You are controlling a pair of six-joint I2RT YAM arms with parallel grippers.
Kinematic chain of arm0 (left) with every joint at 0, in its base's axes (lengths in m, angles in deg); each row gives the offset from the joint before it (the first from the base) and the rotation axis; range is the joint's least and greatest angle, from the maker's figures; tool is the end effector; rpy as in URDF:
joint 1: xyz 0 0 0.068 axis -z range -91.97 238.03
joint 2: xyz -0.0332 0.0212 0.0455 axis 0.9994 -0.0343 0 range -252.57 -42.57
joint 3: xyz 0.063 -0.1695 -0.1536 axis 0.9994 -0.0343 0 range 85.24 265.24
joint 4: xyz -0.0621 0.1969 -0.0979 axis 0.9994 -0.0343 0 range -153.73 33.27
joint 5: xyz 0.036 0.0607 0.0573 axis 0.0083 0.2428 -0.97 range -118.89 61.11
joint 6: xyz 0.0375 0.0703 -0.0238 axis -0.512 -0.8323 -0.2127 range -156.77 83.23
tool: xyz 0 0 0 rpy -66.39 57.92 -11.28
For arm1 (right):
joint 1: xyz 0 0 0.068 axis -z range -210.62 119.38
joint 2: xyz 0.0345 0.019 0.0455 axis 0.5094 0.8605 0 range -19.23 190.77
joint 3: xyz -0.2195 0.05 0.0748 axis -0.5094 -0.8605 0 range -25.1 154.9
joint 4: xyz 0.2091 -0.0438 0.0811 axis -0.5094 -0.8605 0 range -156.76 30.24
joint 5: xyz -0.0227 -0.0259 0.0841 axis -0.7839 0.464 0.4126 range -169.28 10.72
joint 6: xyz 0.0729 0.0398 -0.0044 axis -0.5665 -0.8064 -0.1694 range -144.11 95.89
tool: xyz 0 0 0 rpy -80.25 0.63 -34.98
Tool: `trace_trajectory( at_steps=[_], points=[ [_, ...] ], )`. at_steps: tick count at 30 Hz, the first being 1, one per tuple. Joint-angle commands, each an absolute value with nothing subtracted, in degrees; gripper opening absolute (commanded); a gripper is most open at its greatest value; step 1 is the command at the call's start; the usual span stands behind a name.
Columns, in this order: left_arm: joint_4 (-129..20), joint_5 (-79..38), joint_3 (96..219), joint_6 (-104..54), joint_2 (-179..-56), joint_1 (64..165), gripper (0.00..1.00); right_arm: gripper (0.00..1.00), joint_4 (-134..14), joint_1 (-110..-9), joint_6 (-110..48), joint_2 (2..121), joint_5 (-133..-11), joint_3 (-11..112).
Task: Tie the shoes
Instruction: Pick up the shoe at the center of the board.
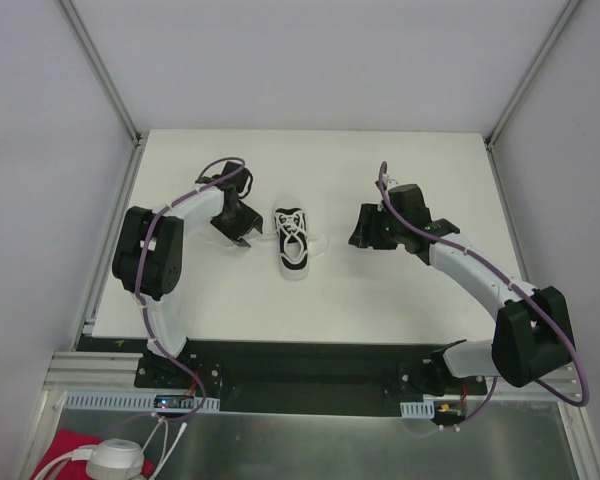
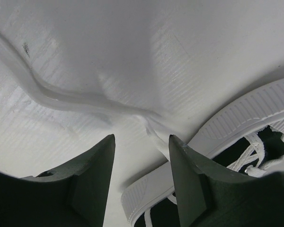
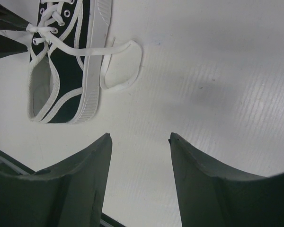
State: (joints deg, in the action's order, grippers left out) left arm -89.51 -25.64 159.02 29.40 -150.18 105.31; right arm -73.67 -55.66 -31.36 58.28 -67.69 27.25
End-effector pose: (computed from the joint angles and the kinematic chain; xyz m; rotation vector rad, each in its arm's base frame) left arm 0.3372 -0.1091 0.1287 -1.1600 2.5919 -0.4514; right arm 0.2644 0.1397 0.2089 -0.4629 2.2431 0.5261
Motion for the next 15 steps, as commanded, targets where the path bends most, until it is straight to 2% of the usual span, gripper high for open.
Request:
trace_trajectory(
  at_steps=[1, 7, 14, 15],
  points=[
    [-90.0, -28.0, 160.9, 33.7, -151.0, 105.7, 0.49, 0.55, -72.9, -55.4, -31.1, 56.7, -66.4, 27.0],
    [-90.0, -27.6, 160.8, 34.6, -153.0, 105.7, 0.47, 0.55, -72.9, -55.4, -31.1, 56.4, -66.4, 26.7],
    [-90.0, -28.6, 161.3, 34.2, -151.0, 106.1, 0.14, 0.55, -72.7, -55.4, -31.1, 56.2, -66.4, 26.3],
    [-90.0, -28.5, 161.4, 34.2, -150.9, 106.1, 0.06, 0.55, -72.6, -55.4, -31.1, 56.2, -66.4, 26.3]
  ],
)
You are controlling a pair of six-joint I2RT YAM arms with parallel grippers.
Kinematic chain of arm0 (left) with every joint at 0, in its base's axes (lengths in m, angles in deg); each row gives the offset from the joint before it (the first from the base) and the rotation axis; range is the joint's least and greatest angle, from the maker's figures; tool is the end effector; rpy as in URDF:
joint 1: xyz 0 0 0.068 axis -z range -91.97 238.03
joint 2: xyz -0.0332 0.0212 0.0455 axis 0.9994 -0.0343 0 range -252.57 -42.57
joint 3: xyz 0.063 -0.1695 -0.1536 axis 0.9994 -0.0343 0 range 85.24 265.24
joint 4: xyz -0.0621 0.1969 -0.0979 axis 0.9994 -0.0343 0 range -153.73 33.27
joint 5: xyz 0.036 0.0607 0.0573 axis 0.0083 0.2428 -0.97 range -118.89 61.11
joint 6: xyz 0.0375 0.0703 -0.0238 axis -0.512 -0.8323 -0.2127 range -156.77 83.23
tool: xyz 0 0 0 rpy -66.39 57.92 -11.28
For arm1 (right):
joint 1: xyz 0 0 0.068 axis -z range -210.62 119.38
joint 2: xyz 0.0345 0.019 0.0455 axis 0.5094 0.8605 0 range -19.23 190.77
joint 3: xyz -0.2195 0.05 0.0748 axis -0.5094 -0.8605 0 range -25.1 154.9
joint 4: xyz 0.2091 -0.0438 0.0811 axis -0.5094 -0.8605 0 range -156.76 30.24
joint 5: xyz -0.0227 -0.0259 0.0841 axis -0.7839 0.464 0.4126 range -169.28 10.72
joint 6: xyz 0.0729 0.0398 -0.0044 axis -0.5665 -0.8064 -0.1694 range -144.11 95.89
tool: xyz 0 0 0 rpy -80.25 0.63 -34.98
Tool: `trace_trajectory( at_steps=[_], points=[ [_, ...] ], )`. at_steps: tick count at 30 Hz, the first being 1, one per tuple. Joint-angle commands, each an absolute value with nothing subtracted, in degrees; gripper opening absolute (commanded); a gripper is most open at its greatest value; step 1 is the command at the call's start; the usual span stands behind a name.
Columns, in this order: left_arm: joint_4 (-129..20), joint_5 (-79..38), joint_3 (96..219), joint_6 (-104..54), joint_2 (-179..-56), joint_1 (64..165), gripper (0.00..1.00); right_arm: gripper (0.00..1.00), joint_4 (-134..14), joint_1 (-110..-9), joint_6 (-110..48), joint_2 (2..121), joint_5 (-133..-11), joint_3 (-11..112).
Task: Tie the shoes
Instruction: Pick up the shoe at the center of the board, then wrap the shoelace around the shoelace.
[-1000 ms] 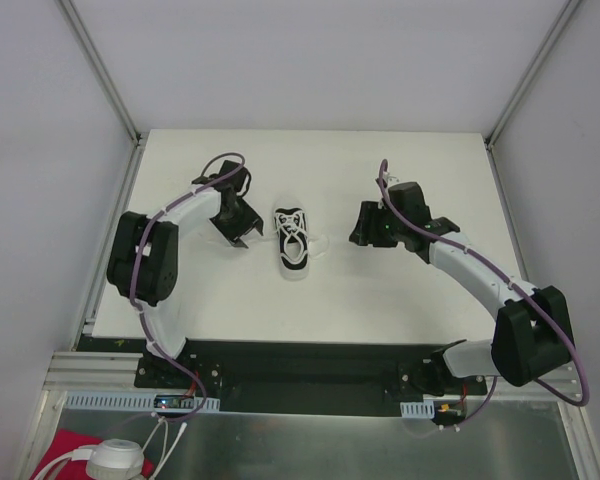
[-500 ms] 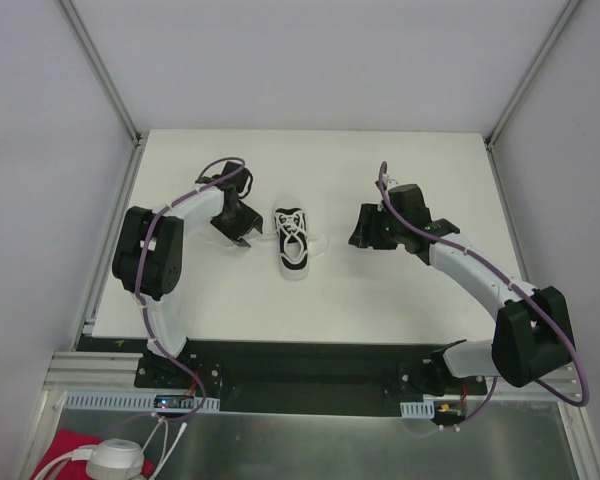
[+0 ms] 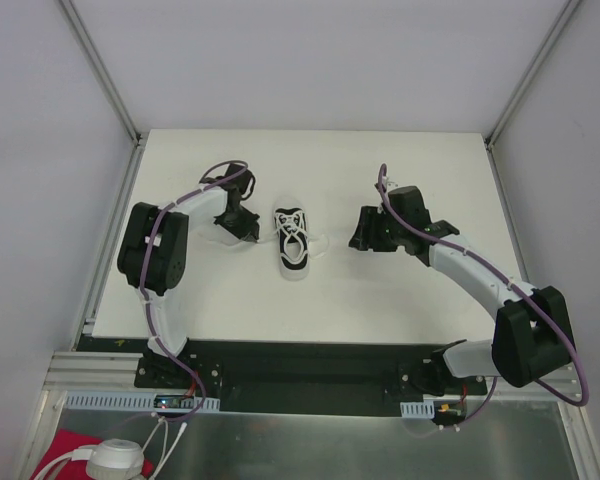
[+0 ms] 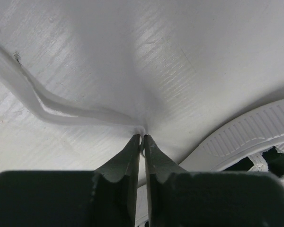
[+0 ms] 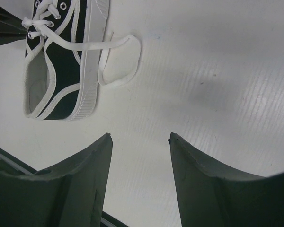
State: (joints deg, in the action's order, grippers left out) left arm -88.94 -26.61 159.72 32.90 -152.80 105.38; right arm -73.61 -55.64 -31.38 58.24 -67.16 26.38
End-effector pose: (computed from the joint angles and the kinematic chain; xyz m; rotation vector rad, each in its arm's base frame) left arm 0.3415 -0.1096 0.1170 -1.2507 2.5711 -0.4247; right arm 0.2624 0.1394 0.2043 -0.4680 2.2565 0.5344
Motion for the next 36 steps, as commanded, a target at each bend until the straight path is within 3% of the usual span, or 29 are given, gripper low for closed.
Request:
trace_trajectory(
  at_steps=[1, 14, 22, 31, 36],
  points=[
    [-90.1, -28.5, 161.5, 33.9, -150.7, 106.1, 0.02, 0.55, -72.7, -55.5, -31.1, 56.1, -66.3, 26.3],
    [-89.9, -30.6, 166.6, 29.9, -140.3, 107.8, 0.0, 0.52, -72.6, -55.4, -30.2, 56.3, -65.9, 29.1],
    [-90.0, -24.1, 168.6, 29.6, -139.6, 108.4, 0.0, 0.51, -66.4, -55.5, -27.8, 56.5, -67.6, 32.4],
    [-90.0, -22.8, 167.9, 29.1, -135.6, 110.5, 0.0, 0.56, -55.2, -56.2, -29.4, 57.1, -66.1, 31.4],
    [-90.0, -24.3, 164.1, 29.9, -130.3, 111.2, 0.0, 0.58, -57.6, -58.7, -29.5, 59.8, -65.9, 33.6]
  ],
)
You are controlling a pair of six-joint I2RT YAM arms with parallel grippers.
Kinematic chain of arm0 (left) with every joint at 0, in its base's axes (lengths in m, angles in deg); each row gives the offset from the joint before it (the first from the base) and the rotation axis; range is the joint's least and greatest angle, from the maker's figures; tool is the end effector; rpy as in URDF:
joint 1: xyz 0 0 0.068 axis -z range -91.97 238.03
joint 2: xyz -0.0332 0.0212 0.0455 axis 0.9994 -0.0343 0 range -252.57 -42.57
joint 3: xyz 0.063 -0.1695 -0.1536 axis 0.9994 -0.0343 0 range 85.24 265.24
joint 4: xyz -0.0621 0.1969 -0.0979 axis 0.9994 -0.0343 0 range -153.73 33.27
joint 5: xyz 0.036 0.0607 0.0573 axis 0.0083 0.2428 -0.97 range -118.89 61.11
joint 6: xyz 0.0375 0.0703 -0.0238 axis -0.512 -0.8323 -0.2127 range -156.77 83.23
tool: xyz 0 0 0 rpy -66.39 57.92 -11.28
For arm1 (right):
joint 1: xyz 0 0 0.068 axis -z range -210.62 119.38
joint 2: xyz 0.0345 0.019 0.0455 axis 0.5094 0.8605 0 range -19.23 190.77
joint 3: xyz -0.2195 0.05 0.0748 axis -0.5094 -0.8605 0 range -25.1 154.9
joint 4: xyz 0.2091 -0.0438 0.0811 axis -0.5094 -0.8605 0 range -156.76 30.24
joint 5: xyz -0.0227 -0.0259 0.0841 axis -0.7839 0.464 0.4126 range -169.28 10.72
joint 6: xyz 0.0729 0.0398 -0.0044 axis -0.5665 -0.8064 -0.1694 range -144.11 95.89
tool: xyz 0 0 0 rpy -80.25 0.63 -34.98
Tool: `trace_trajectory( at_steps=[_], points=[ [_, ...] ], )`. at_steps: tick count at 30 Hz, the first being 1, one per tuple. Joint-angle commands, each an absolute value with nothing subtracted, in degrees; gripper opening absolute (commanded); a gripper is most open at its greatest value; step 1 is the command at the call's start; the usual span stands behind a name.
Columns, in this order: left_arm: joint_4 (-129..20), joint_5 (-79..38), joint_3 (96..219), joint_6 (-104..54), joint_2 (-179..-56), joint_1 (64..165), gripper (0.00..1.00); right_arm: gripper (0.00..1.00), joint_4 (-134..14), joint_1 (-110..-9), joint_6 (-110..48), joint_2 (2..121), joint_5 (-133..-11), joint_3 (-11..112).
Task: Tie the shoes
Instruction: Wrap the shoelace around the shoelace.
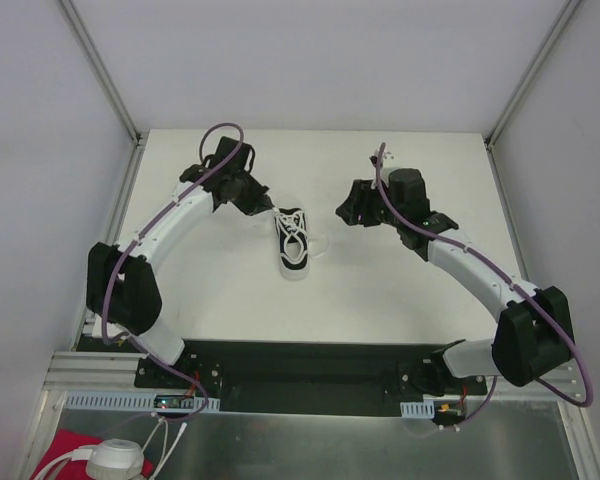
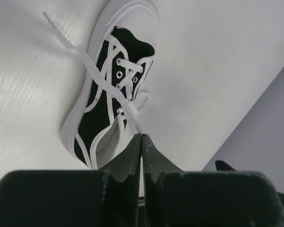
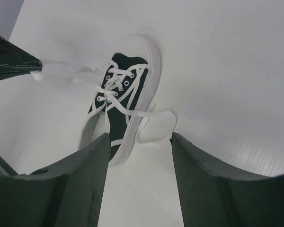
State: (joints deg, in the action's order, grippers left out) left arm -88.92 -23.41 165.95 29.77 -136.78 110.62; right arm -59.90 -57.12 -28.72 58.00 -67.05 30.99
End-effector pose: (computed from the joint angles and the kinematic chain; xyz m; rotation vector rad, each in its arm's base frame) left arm 0.3267 -0.1433 0.2447 -0.9030 2.3696 -0.8109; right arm 0.2812 0.1575 0.2627 -0.5158 1.9072 0.5647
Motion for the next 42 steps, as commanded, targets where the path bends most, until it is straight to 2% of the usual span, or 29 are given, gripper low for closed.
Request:
trace_trajectory(
  at_steps=[1, 4, 6, 7, 10, 13, 19, 27, 36, 42],
  points=[
    [-90.0, -24.2, 163.9, 30.0, -129.1, 111.3, 0.0, 0.58, -57.6, -58.6, -30.5, 60.1, -64.5, 33.9],
    [-89.9, -23.6, 164.3, 30.3, -127.8, 111.6, 0.0, 0.56, -56.3, -58.7, -31.4, 60.9, -60.0, 34.2],
    [-89.8, -23.8, 164.8, 30.0, -127.9, 112.0, 0.0, 0.51, -53.7, -59.3, -31.3, 60.5, -58.4, 33.3],
    [-89.8, -23.8, 165.1, 29.9, -128.6, 112.1, 0.0, 0.42, -53.5, -60.1, -30.5, 60.4, -58.0, 33.5],
    [-89.7, -22.7, 166.2, 29.8, -131.0, 112.2, 0.0, 0.38, -53.8, -62.4, -27.7, 60.7, -56.9, 35.1],
    [-89.6, -22.2, 166.9, 29.8, -133.3, 112.5, 0.0, 0.4, -56.1, -64.6, -25.4, 62.5, -56.8, 37.8],
    [-89.6, -21.4, 167.9, 30.0, -135.3, 112.6, 0.0, 0.48, -58.4, -68.6, -19.8, 69.3, -58.0, 43.2],
    [-89.6, -22.2, 168.4, 29.9, -134.2, 112.5, 0.0, 0.51, -59.1, -71.4, -15.1, 76.7, -59.6, 49.6],
    [-89.6, -21.6, 168.4, 30.1, -134.2, 112.6, 0.0, 0.5, -56.2, -72.5, -15.4, 82.2, -62.4, 53.4],
    [-89.6, -21.5, 168.1, 30.2, -133.5, 112.6, 0.0, 0.42, -53.5, -72.9, -16.6, 84.1, -63.6, 53.9]
  ],
)
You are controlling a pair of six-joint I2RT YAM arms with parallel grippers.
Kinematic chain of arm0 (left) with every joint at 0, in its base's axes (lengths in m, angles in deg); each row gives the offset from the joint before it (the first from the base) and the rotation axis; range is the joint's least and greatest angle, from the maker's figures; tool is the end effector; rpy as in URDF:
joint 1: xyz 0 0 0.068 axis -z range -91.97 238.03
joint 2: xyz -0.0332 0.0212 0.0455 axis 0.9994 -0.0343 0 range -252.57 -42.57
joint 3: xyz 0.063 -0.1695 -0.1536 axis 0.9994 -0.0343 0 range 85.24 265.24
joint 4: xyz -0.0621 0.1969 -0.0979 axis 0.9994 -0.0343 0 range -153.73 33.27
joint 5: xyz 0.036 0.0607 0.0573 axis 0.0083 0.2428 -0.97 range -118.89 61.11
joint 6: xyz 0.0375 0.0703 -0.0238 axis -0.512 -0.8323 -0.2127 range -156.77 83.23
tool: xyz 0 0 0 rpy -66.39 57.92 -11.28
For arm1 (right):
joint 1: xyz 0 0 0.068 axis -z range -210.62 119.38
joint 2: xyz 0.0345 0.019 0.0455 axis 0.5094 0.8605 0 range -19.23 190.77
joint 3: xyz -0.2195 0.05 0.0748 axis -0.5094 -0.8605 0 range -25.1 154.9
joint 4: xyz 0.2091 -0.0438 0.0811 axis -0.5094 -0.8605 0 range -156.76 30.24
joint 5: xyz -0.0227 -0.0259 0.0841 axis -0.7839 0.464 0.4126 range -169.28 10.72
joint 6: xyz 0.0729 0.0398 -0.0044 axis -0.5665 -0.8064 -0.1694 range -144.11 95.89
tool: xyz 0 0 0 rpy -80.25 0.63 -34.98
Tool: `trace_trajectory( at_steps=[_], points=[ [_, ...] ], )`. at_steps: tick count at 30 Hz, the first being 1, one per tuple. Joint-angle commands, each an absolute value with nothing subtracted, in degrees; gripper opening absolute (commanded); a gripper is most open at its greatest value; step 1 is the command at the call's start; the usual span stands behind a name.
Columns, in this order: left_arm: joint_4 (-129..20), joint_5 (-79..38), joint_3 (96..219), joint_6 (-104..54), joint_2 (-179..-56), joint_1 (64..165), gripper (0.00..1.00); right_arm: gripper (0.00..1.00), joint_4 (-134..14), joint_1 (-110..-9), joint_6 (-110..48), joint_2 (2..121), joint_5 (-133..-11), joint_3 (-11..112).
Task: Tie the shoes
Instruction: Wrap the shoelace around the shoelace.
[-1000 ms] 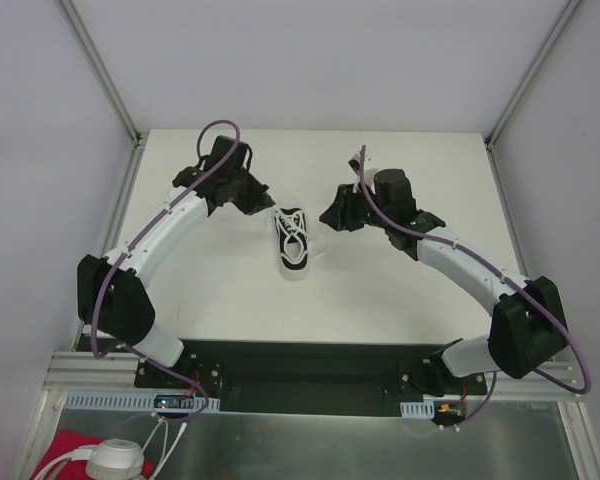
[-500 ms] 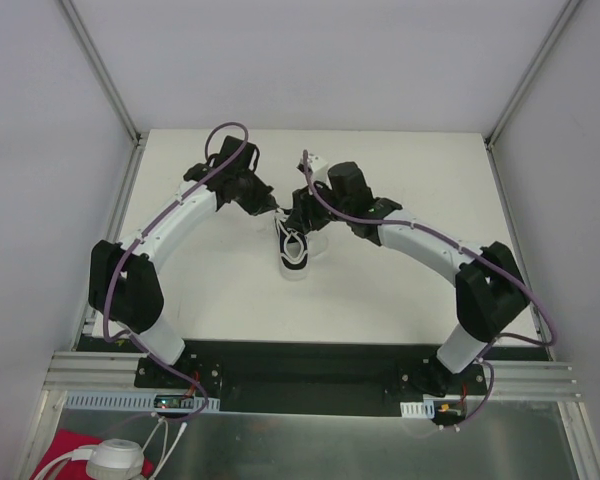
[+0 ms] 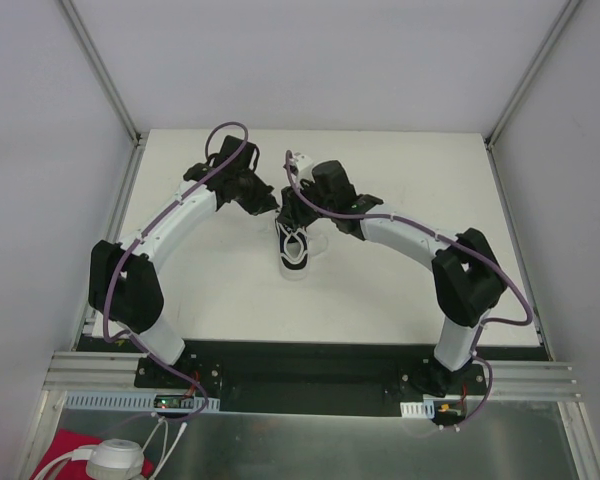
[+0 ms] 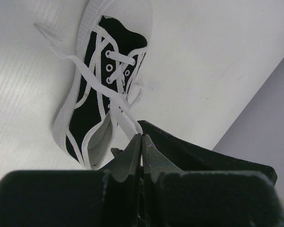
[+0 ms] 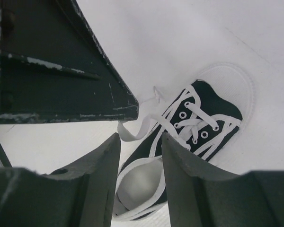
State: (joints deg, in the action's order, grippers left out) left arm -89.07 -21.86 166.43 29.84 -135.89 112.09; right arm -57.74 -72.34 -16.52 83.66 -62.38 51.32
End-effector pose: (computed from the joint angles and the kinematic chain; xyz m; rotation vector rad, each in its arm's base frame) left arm 0.3205 -0.1527 0.2525 -0.8574 2.3815 -0.8645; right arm 0.2961 0.2924 0.2357 -1.0247 1.7665 0.6729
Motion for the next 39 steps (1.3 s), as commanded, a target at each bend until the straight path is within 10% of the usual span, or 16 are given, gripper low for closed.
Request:
trace_trajectory(
  at_steps=[1, 16, 32, 39],
  points=[
    [-89.6, -21.5, 168.1, 30.3, -133.4, 112.6, 0.0, 0.41, -53.3, -72.9, -16.7, 84.4, -63.6, 54.0],
    [-89.6, -22.8, 165.4, 30.1, -130.7, 112.2, 0.0, 0.01, -49.8, -72.9, -19.0, 82.6, -64.3, 52.8],
    [-89.6, -23.4, 159.9, 30.4, -125.8, 111.9, 0.0, 0.01, -46.1, -72.8, -20.9, 79.9, -64.4, 48.0],
    [-89.6, -24.7, 161.9, 29.5, -126.2, 112.0, 0.0, 0.4, -46.4, -72.9, -19.4, 78.6, -64.2, 46.0]
  ],
)
